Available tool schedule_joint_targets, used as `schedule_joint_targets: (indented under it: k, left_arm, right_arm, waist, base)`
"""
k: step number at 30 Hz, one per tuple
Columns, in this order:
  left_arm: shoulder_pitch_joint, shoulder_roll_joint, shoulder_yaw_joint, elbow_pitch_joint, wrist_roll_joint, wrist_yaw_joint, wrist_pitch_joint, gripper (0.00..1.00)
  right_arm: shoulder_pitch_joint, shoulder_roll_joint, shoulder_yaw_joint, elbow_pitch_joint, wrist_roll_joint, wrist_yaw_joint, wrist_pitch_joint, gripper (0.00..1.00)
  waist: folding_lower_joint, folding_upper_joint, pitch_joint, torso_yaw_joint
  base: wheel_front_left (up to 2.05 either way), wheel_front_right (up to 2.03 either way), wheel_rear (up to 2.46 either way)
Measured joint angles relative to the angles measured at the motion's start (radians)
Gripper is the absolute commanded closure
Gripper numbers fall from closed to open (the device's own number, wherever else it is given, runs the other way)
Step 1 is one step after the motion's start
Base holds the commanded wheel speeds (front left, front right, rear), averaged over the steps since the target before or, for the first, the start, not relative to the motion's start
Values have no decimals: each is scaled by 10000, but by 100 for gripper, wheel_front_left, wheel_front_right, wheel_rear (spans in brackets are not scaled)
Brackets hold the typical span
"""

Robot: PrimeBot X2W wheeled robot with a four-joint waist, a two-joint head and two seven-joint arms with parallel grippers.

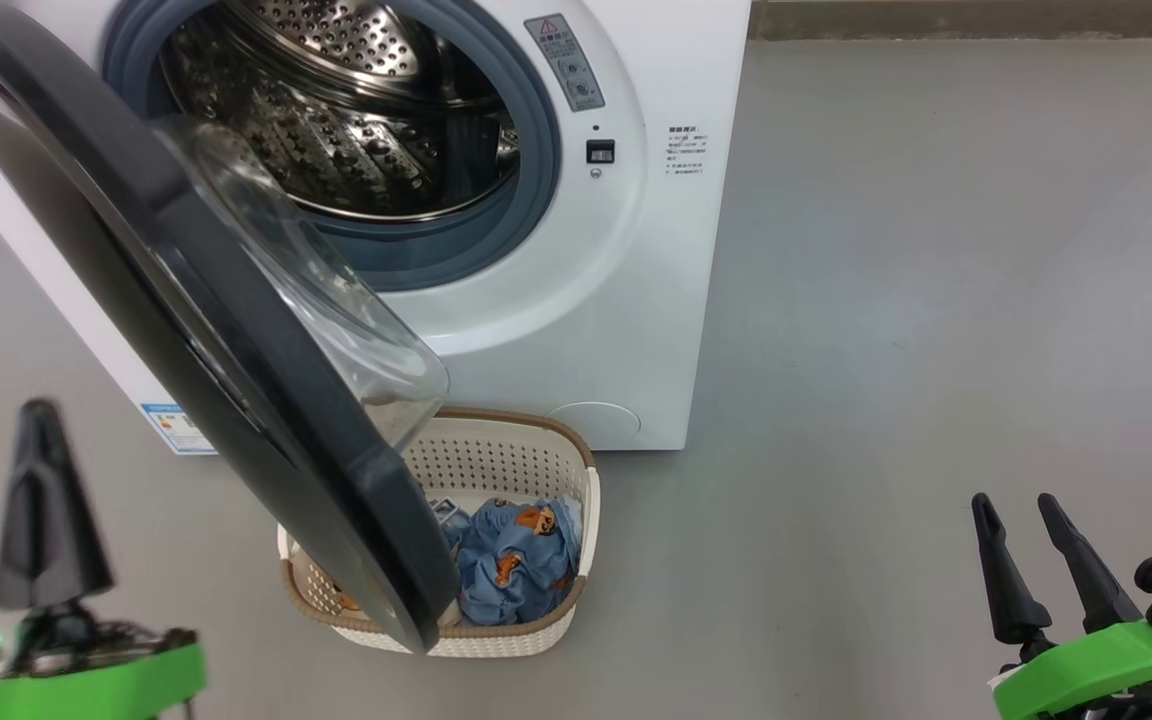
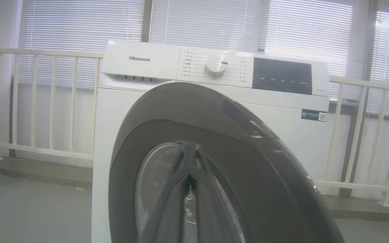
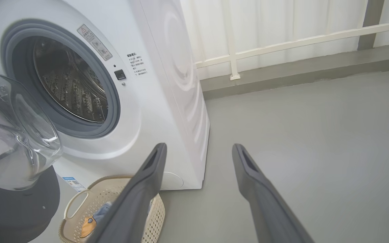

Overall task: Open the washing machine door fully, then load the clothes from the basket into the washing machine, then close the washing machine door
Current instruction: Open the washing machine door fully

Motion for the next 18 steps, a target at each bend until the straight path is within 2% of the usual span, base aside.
schedule_joint_targets:
  k: [5, 10, 14, 18]
  left_arm:
    - [1, -38, -1323, -1582, 36, 0, 667, 100]
    - [2, -84, -2709, -2545, 198, 0, 1383, 100]
    - [21, -115, -3965, -2675, 188, 0, 1791, 100]
    - [29, -182, -4913, -2119, -12, 67, 1829, 100]
  right_arm:
    - [135, -2, -8, -127, -378, 0, -2, 0]
    - [135, 10, 0, -221, -700, 0, -2, 0]
    - [135, 42, -27, -232, -700, 0, 0, 0]
    - [134, 81, -25, -232, -698, 0, 0, 0]
  waist:
    - [0, 0, 54, 31]
    - [0, 0, 137, 23]
    - [0, 0, 194, 9]
    - [0, 0, 225, -47]
  base:
    - [0, 0, 0]
    - [0, 0, 0]
    - [0, 0, 0]
    - [0, 0, 0]
